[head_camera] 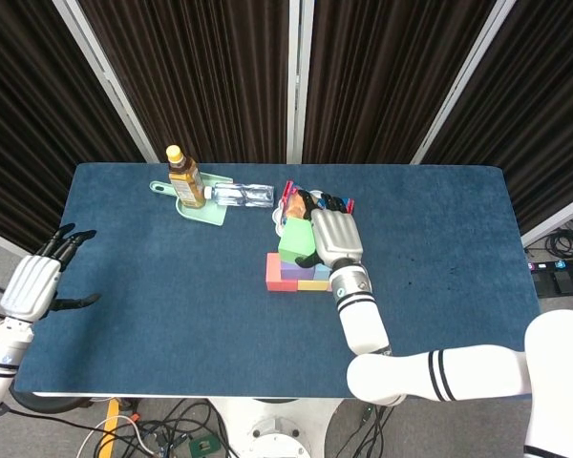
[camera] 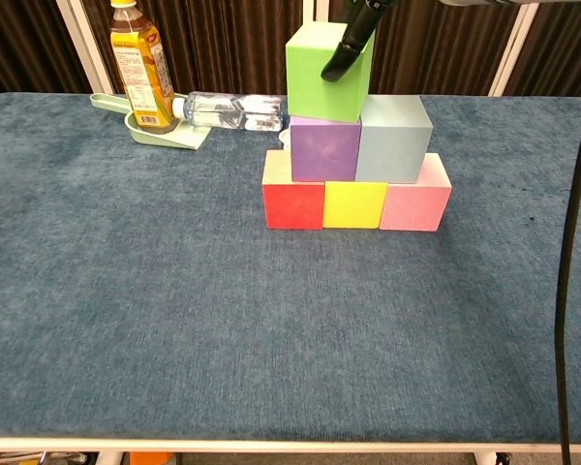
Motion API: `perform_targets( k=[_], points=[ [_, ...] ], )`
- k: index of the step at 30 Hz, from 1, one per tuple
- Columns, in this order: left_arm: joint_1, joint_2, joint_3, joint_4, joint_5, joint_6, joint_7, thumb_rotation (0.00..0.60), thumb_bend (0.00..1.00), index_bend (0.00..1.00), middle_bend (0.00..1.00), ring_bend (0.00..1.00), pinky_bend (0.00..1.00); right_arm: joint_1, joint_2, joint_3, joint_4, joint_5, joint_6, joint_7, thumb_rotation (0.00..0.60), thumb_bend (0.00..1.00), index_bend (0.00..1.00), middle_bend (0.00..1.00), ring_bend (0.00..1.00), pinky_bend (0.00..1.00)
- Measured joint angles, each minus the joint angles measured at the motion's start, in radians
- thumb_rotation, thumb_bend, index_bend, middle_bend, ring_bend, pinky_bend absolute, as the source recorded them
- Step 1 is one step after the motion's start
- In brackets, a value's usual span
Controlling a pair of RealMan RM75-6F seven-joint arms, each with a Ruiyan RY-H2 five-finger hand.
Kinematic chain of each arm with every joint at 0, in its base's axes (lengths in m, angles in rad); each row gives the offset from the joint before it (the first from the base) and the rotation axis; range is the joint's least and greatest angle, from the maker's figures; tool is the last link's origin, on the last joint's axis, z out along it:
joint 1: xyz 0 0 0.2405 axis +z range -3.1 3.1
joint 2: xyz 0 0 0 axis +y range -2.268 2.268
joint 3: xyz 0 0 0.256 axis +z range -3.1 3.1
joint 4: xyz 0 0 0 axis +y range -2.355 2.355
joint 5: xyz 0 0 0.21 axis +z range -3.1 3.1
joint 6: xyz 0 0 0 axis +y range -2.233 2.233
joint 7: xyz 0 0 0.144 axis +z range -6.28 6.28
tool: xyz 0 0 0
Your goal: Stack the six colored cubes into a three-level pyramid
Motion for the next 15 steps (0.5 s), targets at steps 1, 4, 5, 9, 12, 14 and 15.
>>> perform_targets(
  k=[1, 4, 5, 9, 12, 14, 15],
  points=[
    [0.001, -0.002, -0.001, 0.002, 0.000, -0.002, 0.000, 0.600, 0.03, 0.14, 0.17, 0.05, 0.25, -0.002, -0.003, 0.003, 0.003, -0.001, 0.002, -0.004, 0.600, 0.14, 0.00, 0.32, 0.00, 0.00],
    [0.004, -0.006, -0.006, 0.004, -0.001, -0.005, -0.003, 0.600, 0.03, 0.14, 0.17, 0.05, 0.25, -0.007, -0.014, 0.009, 0.012, -0.004, 0.006, -0.021, 0.600, 0.19, 0.00, 0.33, 0.00, 0.00],
    [0.005, -0.007, -0.007, 0.005, -0.001, -0.005, -0.005, 0.600, 0.03, 0.14, 0.17, 0.05, 0.25, -0.011, -0.019, 0.012, 0.018, -0.006, 0.005, -0.026, 0.600, 0.19, 0.00, 0.34, 0.00, 0.00],
    [0.008, -0.014, -0.014, 0.010, 0.004, -0.006, -0.014, 0.600, 0.03, 0.14, 0.17, 0.05, 0.25, -0.022, -0.020, 0.026, 0.014, -0.019, -0.003, -0.032, 0.600, 0.21, 0.00, 0.38, 0.00, 0.00],
    [0.009, -0.013, -0.017, 0.010, 0.008, -0.007, -0.021, 0.600, 0.03, 0.14, 0.17, 0.05, 0.25, -0.034, -0.007, 0.034, -0.010, -0.044, -0.003, -0.029, 0.600, 0.21, 0.00, 0.42, 0.00, 0.00],
    [0.009, -0.012, -0.018, 0.007, 0.011, -0.009, -0.026, 0.600, 0.03, 0.14, 0.17, 0.05, 0.25, -0.048, 0.008, 0.040, -0.034, -0.066, -0.002, -0.025, 0.600, 0.21, 0.00, 0.44, 0.00, 0.00],
    [0.009, -0.011, -0.018, 0.004, 0.013, -0.012, -0.027, 0.600, 0.03, 0.14, 0.17, 0.05, 0.25, -0.055, 0.017, 0.042, -0.045, -0.075, -0.002, -0.022, 0.600, 0.22, 0.00, 0.44, 0.00, 0.00]
  ],
)
